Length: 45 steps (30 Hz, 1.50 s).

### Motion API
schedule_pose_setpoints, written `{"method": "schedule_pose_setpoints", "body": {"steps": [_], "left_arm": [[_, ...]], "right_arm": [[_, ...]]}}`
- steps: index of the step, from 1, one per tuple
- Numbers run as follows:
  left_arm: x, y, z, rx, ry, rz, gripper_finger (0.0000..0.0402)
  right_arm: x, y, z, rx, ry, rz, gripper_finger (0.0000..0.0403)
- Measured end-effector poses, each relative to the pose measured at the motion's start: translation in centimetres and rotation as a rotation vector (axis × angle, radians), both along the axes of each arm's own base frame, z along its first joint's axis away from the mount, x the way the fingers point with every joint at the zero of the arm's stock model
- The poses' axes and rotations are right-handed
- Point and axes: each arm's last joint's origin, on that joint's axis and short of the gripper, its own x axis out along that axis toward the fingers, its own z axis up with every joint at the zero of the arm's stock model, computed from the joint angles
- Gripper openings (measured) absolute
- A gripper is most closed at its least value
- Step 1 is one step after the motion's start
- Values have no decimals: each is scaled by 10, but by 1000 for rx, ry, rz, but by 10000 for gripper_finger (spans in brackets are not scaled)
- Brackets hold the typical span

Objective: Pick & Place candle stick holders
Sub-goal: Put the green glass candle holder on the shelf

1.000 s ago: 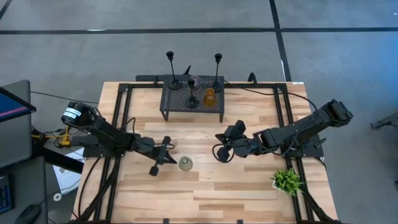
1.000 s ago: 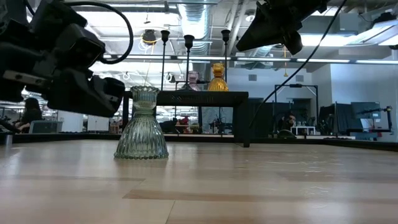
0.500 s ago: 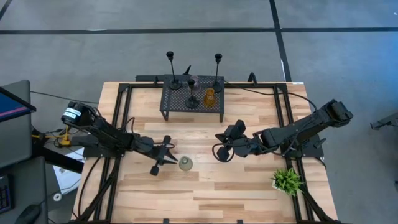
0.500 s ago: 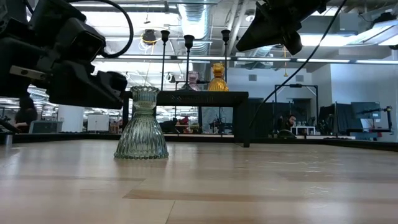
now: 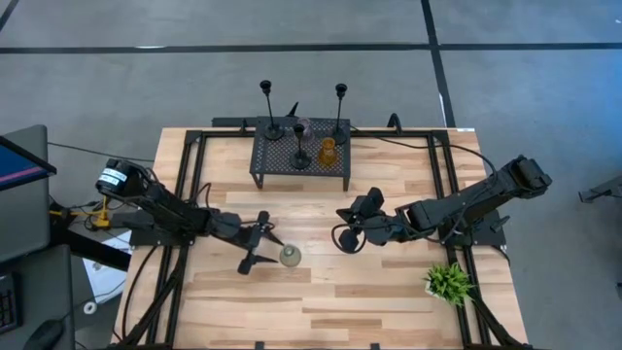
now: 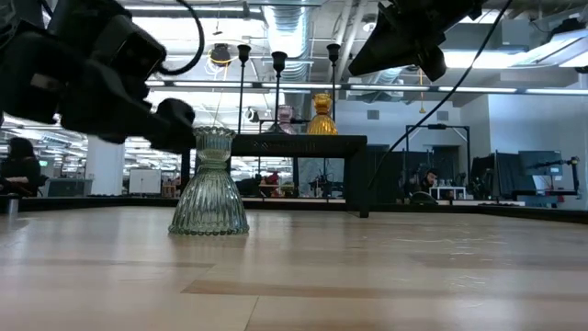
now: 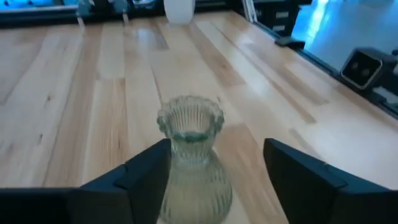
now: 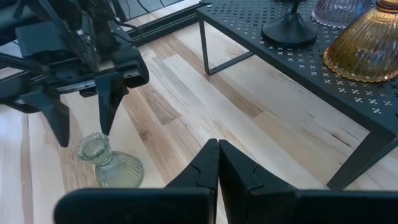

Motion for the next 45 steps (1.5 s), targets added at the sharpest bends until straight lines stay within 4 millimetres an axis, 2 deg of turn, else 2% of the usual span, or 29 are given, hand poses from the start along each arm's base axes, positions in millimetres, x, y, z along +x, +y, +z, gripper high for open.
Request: {"method": "schedule_pose_setpoints", "body": {"steps": [5,14,18,25,33,45], "left_arm": [[6,0,8,3,-34,47,277],[9,1,-2,21,20,96,278],[20,-2,-13,28,76,97,279],[44,-9,-12,7,64,100,279],[53,-12,-11,-12,61,103,278],[53,-12,-10,-14,53,103,238]], "right_arm": [[0,0,0,1,-3,0,1],[0,0,0,2,-5,0,1],[0,0,1,3,-7,0,1],[1,0,1,3,-9,0,1],[0,1,1,3,-8,3,1],[0,1,1,3,-8,3,1]]}}
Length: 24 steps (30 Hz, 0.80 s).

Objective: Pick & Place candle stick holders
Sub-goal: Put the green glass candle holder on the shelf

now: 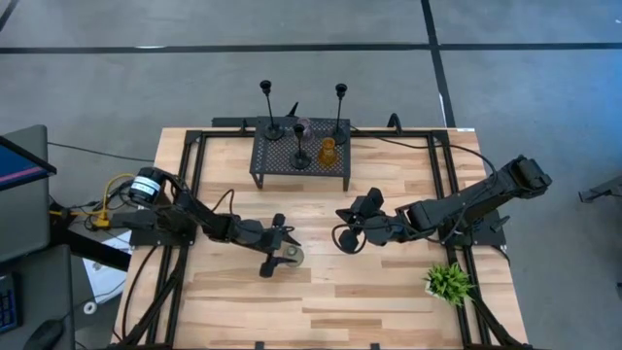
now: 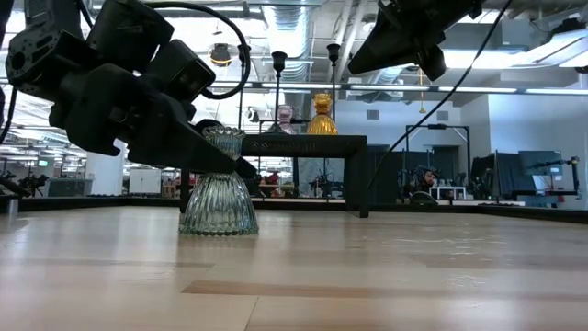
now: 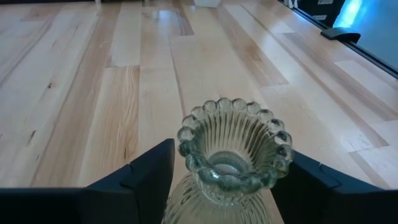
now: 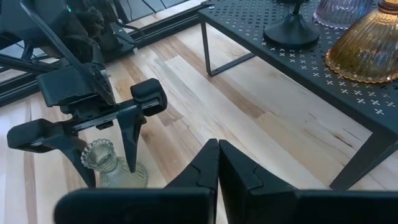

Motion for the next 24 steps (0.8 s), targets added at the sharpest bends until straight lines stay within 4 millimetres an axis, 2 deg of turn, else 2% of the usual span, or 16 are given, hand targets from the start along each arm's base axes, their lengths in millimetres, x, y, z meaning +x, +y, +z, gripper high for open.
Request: {"method": "schedule_pose_setpoints", "body": {"steps": [10,24], "left_arm": [[1,6,0,-5,2,23,182],[2,6,0,-24,4,30,137]], "right_arm": [[0,0,0,0,0,0,1],[0,0,0,-1,2,0,1]]}}
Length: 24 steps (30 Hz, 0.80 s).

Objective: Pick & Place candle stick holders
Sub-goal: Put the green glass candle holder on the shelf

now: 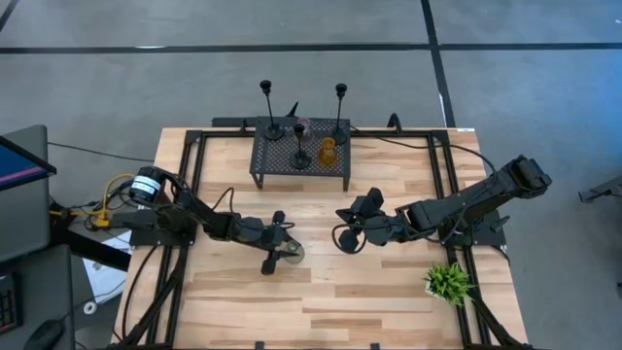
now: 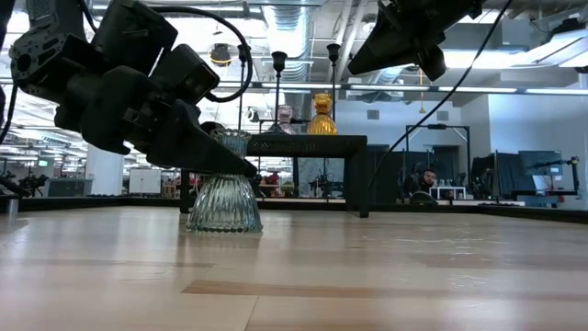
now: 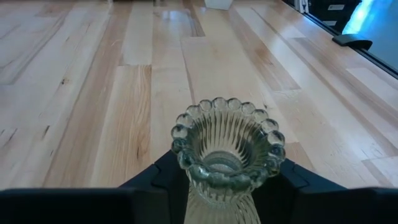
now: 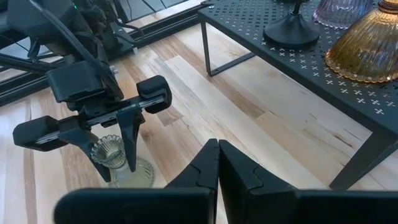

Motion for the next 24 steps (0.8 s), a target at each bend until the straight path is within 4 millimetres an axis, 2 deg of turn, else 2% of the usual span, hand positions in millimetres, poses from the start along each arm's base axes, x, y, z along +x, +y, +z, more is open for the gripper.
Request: {"method": "schedule_pose_setpoints", "body": {"steps": [11,18,24], "left_arm": [[-3,1,6,1,5,-1,137],[-17,6,31,43,-1,47,137],[-36,27,62,52,-49,195,136]], "right_arm": [[0,0,0,0,0,0,1],[0,0,0,1,5,3,1],[0,2,-1,22,12,33,1]]}}
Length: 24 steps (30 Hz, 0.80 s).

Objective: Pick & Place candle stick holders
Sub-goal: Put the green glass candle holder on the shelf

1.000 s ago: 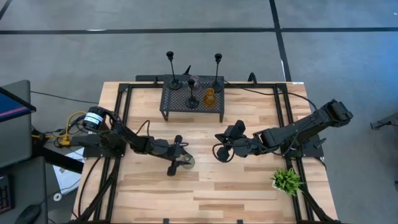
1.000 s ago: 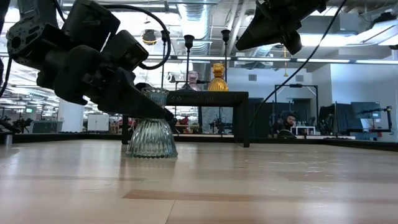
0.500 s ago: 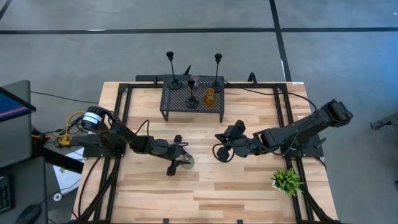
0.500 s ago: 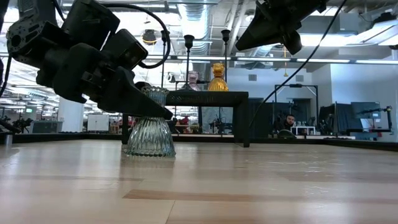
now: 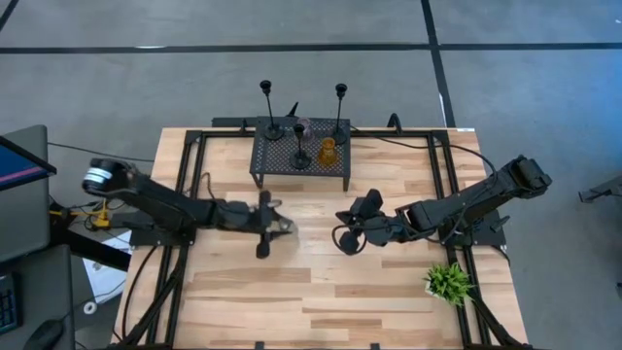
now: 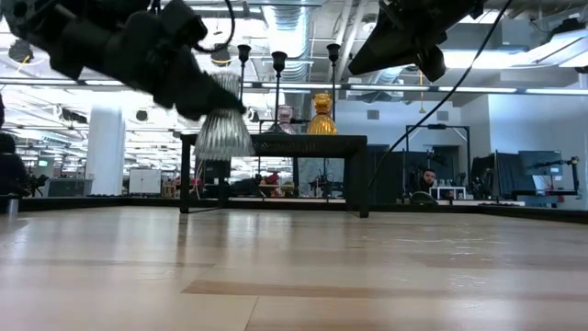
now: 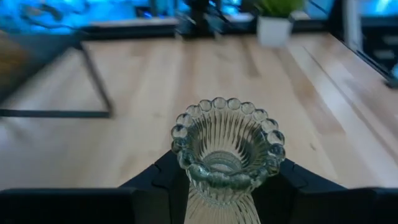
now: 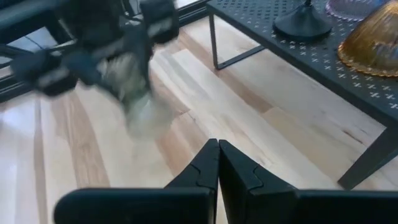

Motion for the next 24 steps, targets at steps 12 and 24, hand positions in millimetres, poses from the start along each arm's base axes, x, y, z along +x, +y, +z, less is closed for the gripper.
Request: {"method": "schedule_pose_setpoints", "body": {"steps": [12,24], "left_arm": [[-37,46,43,14,-161,315,136],[-28,83,90,109,-87,587,136]], "right_arm": [[-1,3,-1,5,15,25,1],[-4,2,-4,-12,61,25,1]]}}
